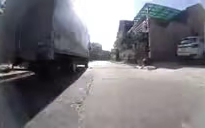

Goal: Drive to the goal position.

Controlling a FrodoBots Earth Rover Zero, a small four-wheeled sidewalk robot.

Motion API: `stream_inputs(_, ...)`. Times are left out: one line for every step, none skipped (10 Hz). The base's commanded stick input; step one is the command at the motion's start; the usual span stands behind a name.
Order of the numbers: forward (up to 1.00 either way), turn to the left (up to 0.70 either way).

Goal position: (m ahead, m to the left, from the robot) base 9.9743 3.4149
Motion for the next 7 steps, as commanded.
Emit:
stream_inputs(0.70, 0.34)
stream_inputs(0.70, 0.15)
stream_inputs(0.70, 0.02)
stream_inputs(0.70, 0.01)
stream_inputs(0.70, 0.00)
stream_inputs(0.70, 0.00)
stream_inputs(0.70, 0.00)
